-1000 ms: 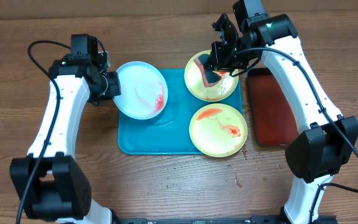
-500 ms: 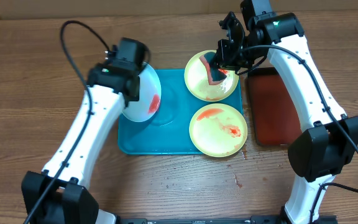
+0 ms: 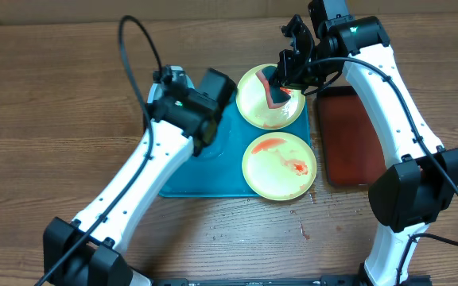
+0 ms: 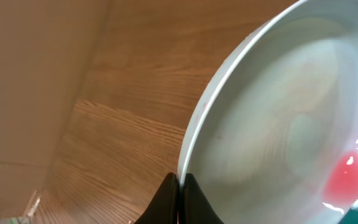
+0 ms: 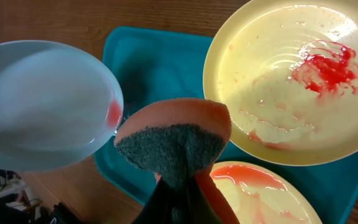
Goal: Clean dirty plates on tray and stack at the side
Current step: 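Lift the white plate with the left gripper and tilt it up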
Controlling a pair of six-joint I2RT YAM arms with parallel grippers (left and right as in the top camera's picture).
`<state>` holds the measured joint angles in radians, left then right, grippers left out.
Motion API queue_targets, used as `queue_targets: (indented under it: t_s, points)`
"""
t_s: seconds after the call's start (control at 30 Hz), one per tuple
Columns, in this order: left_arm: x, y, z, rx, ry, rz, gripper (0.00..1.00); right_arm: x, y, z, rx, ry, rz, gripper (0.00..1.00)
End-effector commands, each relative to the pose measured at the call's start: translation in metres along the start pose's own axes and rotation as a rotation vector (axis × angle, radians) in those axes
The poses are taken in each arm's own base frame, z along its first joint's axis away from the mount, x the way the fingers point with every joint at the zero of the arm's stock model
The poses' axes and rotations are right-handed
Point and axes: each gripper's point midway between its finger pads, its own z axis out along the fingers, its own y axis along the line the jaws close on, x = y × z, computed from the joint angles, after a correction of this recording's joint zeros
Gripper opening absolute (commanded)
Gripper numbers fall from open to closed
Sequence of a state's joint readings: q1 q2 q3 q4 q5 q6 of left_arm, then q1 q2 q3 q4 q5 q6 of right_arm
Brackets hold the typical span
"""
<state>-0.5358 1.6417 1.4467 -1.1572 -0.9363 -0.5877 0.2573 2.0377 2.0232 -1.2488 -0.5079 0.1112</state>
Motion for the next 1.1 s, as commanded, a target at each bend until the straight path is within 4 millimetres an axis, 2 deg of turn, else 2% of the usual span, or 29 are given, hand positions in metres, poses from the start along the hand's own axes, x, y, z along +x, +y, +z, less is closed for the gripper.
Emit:
queue_targets:
  t_s: [0.0,0.2,0.53,0.8,1.07]
  points:
    - [-0.021,0.015,-0.024,-0.069,-0.134,-0.112,0.04,-0.005,0.003,-0.009,-0.001,-0.029,-0.015,0.04]
    - [-0.026,0.014,-0.040,-0.094,-0.210,-0.127,0.04,-0.004,0.003,-0.009,0.000,-0.023,-0.012,0.04]
    - [-0.030,0.025,-0.043,-0.155,-0.247,-0.106,0.04,0.000,0.002,-0.009,0.007,-0.008,-0.003,0.04]
    - [-0.033,0.027,-0.045,-0.168,-0.264,-0.113,0.04,0.006,-0.008,-0.009,0.059,0.012,0.013,0.04]
    - [-0.034,0.027,-0.044,-0.169,-0.264,-0.117,0.04,0.007,-0.008,-0.009,0.060,0.015,0.015,0.04]
